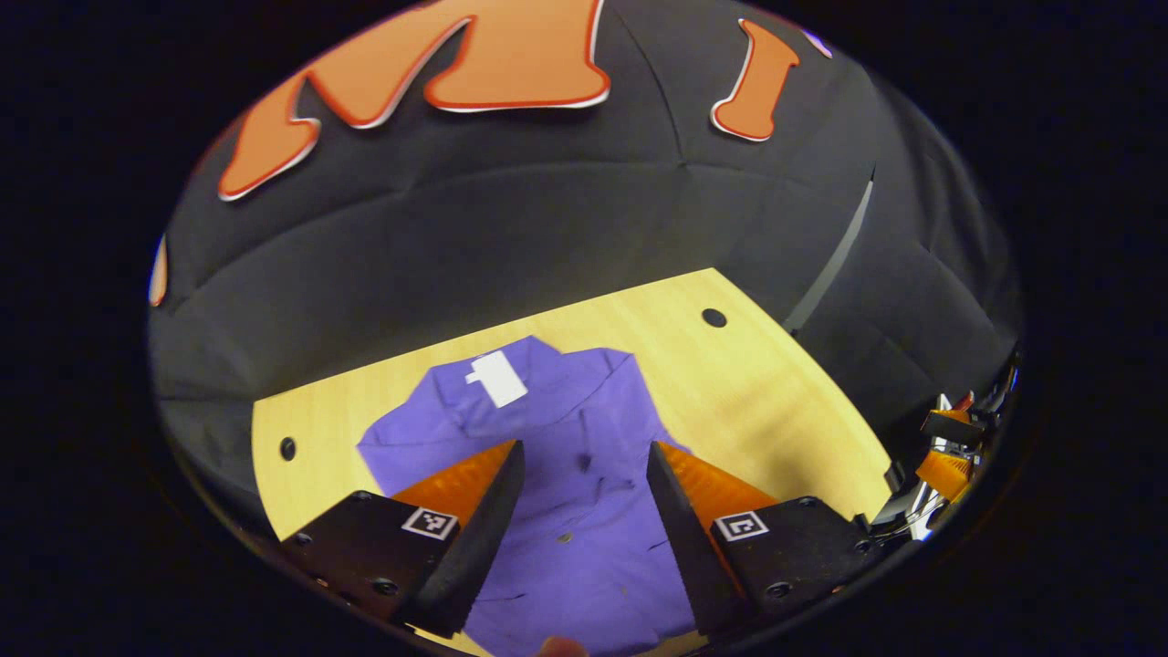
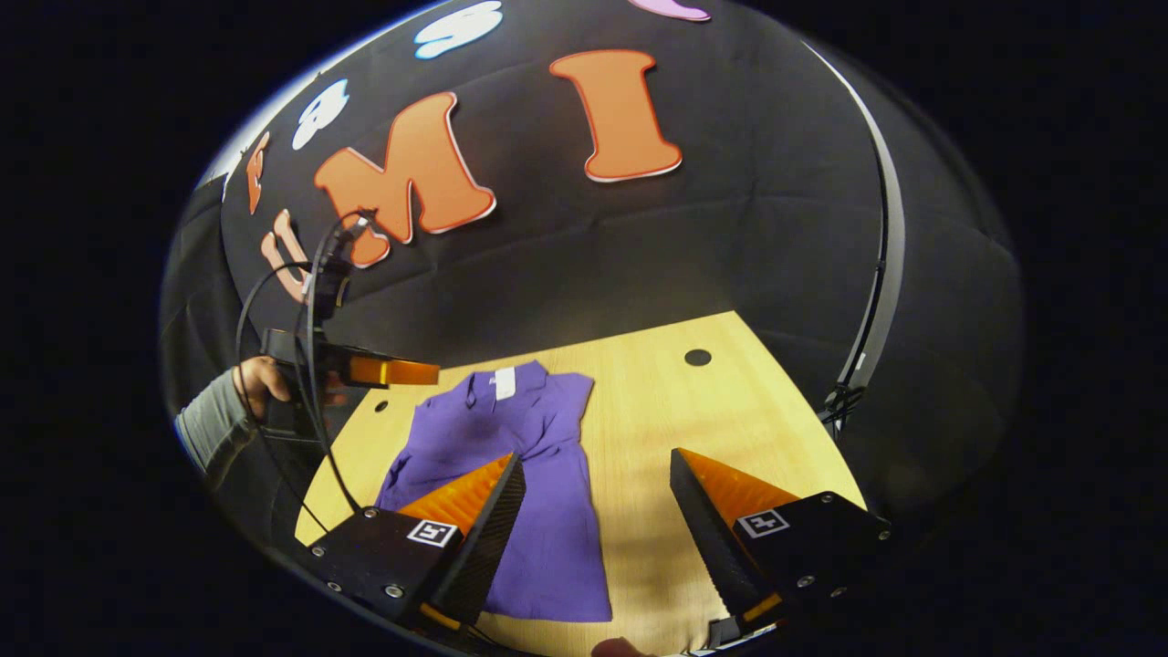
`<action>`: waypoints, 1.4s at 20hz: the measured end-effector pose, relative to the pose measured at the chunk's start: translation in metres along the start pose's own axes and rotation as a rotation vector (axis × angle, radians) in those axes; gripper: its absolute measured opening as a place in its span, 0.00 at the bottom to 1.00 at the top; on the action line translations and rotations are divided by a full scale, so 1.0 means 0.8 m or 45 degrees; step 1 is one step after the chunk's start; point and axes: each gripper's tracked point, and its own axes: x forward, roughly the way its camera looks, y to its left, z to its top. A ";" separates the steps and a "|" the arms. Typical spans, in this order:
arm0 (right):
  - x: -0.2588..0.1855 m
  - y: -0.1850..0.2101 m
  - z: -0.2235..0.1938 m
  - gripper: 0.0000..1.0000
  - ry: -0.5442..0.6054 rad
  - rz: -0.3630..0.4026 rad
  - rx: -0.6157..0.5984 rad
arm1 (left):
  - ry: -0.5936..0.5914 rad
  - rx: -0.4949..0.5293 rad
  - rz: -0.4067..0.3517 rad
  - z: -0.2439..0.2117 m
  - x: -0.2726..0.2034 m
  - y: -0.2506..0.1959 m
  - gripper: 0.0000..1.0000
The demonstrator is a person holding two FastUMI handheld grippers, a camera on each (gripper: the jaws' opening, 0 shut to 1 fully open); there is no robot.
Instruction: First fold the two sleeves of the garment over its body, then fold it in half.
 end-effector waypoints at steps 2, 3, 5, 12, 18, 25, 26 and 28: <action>0.005 0.010 -0.020 0.95 0.053 0.010 -0.027 | -0.037 -0.010 0.092 -0.026 -0.029 0.030 0.93; 0.007 0.015 -0.028 0.96 0.072 0.015 -0.042 | -0.058 -0.026 0.131 -0.037 -0.045 0.043 0.93; 0.012 0.022 -0.046 0.95 0.114 0.019 -0.080 | -0.094 -0.061 0.190 -0.057 -0.080 0.060 0.94; 0.026 0.039 -0.118 0.96 0.294 0.014 -0.195 | -0.078 -0.159 0.346 -0.173 -0.161 0.107 0.96; 0.027 0.040 -0.198 0.96 0.487 -0.021 -0.227 | 0.073 -0.266 0.388 -0.292 -0.174 0.111 0.97; 0.019 0.022 -0.288 0.97 0.712 -0.081 -0.233 | 0.273 -0.356 0.381 -0.406 -0.147 0.094 0.96; 0.018 0.021 -0.299 0.97 0.738 -0.082 -0.216 | 0.308 -0.366 0.377 -0.421 -0.144 0.089 0.97; 0.016 0.020 -0.315 0.97 0.785 -0.090 -0.193 | 0.378 -0.383 0.367 -0.451 -0.135 0.083 0.97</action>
